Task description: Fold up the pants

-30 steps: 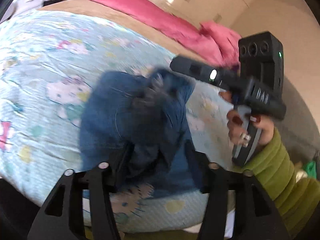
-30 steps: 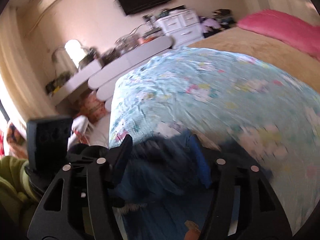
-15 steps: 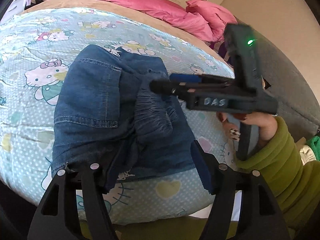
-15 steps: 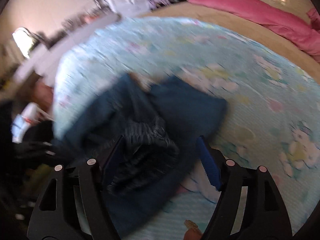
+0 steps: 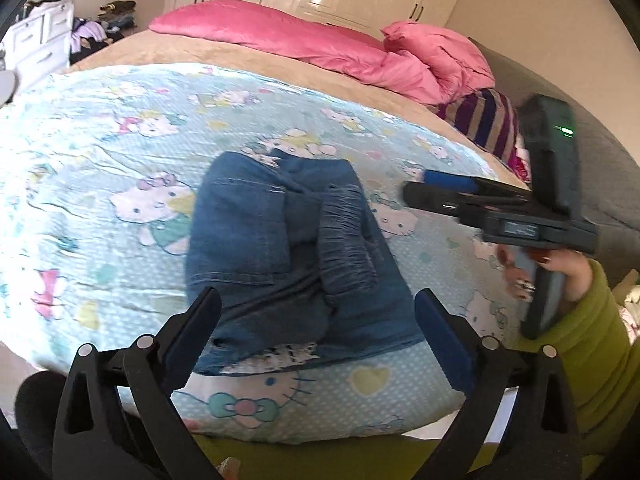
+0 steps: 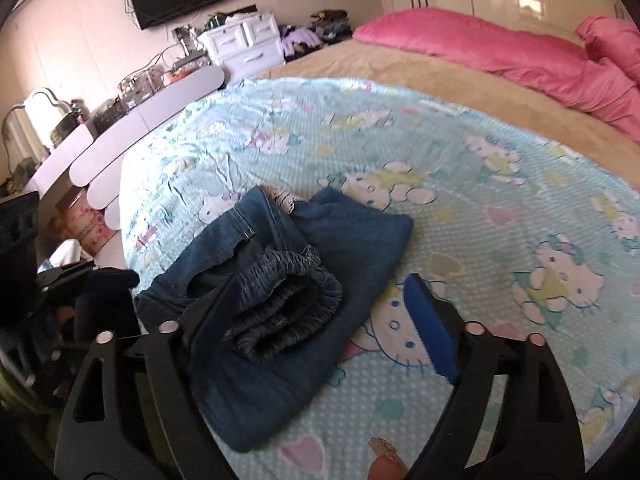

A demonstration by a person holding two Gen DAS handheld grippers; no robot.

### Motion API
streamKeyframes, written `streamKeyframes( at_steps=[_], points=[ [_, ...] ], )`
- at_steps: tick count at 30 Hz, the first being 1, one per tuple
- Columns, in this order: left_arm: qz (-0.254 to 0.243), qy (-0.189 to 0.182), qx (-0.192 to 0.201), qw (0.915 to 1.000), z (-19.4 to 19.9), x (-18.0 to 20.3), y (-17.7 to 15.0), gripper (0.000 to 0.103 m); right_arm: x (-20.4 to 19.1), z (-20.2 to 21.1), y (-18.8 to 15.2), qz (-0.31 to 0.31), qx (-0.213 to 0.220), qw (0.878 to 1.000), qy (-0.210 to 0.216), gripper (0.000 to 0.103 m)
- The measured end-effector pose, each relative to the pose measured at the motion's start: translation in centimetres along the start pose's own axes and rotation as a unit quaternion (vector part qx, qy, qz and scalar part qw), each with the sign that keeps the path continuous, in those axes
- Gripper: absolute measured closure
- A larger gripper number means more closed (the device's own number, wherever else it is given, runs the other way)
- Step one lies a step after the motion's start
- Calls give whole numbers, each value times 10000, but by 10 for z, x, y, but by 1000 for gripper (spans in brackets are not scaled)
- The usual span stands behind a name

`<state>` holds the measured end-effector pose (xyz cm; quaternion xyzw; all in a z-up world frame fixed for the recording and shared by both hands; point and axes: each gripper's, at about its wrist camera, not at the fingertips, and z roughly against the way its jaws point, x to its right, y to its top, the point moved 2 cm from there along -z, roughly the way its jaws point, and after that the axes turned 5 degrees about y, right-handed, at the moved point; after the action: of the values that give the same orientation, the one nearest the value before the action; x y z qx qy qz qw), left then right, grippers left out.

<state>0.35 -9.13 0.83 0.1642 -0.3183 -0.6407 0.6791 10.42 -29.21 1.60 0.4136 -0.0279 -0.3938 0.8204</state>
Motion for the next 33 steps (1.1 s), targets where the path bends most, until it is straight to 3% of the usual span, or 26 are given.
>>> streamKeyframes(
  at_steps=[12,23,26,30,31,32,33],
  points=[
    [199,347,31,9992,9,-23,3,5,-35,54,-20,704,296,9969,-188,15],
    [565,688,-25,9960,-5,-66,19,5,-104,34,-50,1786,-103,9834,293,16],
    [783,763,-121,9939,-16,-88,28,5,-134,13,-55,2357,-262,9704,465,35],
    [907,464,-323,9943,-37,-99,40,6,-162,-16,-54,2974,-456,9513,677,55],
    [854,413,-382,9948,-44,-96,44,10,-167,-25,-53,3124,-506,9465,629,57],
    [797,353,-429,9953,-49,-92,47,23,-171,-32,-52,3243,-546,9430,511,60],
    [662,241,-509,9962,-56,-85,51,27,-174,-43,-49,3363,-588,9392,352,60]
  ],
)
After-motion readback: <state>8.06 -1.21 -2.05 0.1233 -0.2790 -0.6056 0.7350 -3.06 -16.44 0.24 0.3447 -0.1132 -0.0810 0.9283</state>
